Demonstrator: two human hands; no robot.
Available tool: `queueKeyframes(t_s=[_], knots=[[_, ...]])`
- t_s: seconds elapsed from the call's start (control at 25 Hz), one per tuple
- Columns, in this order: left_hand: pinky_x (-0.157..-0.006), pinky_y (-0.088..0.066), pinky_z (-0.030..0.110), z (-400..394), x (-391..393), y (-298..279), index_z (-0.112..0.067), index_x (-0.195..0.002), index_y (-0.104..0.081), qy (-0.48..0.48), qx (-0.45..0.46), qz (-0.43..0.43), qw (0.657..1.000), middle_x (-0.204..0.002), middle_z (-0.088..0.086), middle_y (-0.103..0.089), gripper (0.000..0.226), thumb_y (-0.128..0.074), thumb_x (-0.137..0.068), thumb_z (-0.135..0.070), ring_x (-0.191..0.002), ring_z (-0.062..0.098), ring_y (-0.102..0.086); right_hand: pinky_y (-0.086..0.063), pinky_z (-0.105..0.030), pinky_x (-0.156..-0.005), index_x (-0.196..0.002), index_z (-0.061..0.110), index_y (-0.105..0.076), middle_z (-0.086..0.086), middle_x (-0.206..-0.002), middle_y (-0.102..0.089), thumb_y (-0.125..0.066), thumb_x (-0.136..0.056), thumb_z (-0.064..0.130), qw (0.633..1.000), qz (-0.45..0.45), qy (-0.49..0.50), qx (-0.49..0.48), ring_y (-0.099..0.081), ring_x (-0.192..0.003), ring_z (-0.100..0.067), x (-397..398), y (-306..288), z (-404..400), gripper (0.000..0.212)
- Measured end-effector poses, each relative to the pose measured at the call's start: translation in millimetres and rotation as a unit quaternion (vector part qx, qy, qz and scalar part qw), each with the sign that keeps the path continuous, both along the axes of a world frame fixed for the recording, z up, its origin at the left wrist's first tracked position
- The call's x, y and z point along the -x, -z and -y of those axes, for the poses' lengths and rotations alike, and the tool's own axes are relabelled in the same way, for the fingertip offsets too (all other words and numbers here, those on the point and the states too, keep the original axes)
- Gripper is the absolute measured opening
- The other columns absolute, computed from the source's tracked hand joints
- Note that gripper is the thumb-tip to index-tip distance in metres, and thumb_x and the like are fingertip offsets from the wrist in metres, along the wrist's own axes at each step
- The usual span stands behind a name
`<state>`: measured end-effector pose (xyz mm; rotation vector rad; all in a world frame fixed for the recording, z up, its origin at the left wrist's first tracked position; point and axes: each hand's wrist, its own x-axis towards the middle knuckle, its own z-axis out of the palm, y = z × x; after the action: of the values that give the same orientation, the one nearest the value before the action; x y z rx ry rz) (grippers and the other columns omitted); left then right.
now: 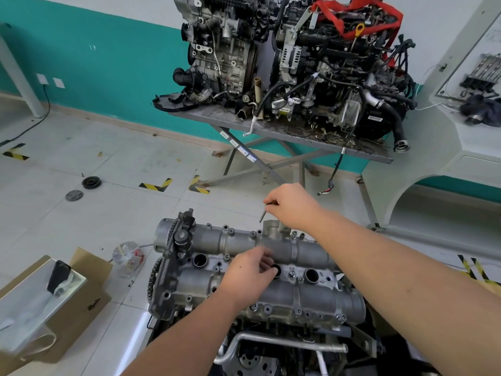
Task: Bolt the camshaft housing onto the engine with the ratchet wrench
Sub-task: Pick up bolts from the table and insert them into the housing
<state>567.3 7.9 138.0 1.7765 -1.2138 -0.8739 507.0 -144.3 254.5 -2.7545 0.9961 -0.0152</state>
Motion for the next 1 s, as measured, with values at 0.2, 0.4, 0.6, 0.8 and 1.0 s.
queueKeyframes(t_s=[0.2,0.4,0.6,0.8,1.0], knots=[[-0.065,-0.044,0.007,1.8,-2.7,1.9,-0.040,-0.088,-0.055,-0.002,0.006,-0.004,1.000,-0.087,-0.016,-0.065,0.018,-0.065,-0.089,-0.025,-0.080,-0.005,-0.060,-0.053,-0.037,-0.080,-0.096,0.006,-0.073,-0.015,-0.092,-0.073,-0.053,-0.097,0.015,0.998,-0.047,-0.018,-0.031,-0.062,-0.091,-0.028,-2.1,18.5,-5.0,0.022],[-0.069,-0.046,0.013,3.2,-2.6,3.3,-0.039,-0.087,-0.056,-0.008,0.009,-0.008,1.000,-0.086,-0.016,-0.065,0.018,-0.062,-0.088,-0.023,-0.079,-0.002,-0.060,-0.051,-0.042,-0.078,-0.095,0.002,-0.071,-0.016,-0.092,-0.071,-0.055,-0.095,0.015,0.994,-0.080,-0.079,0.004,-0.062,-0.092,-0.034,-4.5,20.5,-9.2,0.021],[-0.069,-0.046,0.013,2.8,-2.1,2.0,-0.038,-0.088,-0.056,-0.008,0.011,-0.004,1.000,-0.086,-0.014,-0.066,0.020,-0.062,-0.088,-0.020,-0.079,-0.002,-0.060,-0.053,-0.041,-0.075,-0.090,0.001,-0.070,-0.017,-0.086,-0.070,-0.055,-0.096,0.013,0.994,-0.089,-0.069,-0.004,-0.061,-0.086,-0.032,1.4,25.6,-10.9,0.020],[-0.064,-0.044,0.009,3.1,-1.2,3.8,-0.033,-0.088,-0.057,-0.018,0.017,0.007,1.000,-0.084,-0.013,-0.065,0.014,-0.061,-0.089,-0.019,-0.078,-0.002,-0.058,-0.034,-0.031,-0.055,-0.055,0.012,-0.041,-0.011,-0.057,-0.038,-0.052,-0.088,0.000,0.988,-0.139,-0.058,-0.022,-0.037,-0.066,-0.032,-8.6,34.4,-6.9,0.036],[-0.066,-0.045,0.013,2.3,-1.9,5.5,-0.037,-0.087,-0.056,-0.012,0.011,0.014,1.000,-0.084,-0.013,-0.064,0.018,-0.060,-0.089,-0.020,-0.078,-0.002,-0.058,-0.028,-0.029,-0.057,-0.059,0.019,-0.038,-0.001,-0.066,-0.037,-0.056,-0.087,0.005,0.976,-0.194,-0.075,0.058,-0.044,-0.076,-0.030,-15.3,44.4,-8.5,0.036]])
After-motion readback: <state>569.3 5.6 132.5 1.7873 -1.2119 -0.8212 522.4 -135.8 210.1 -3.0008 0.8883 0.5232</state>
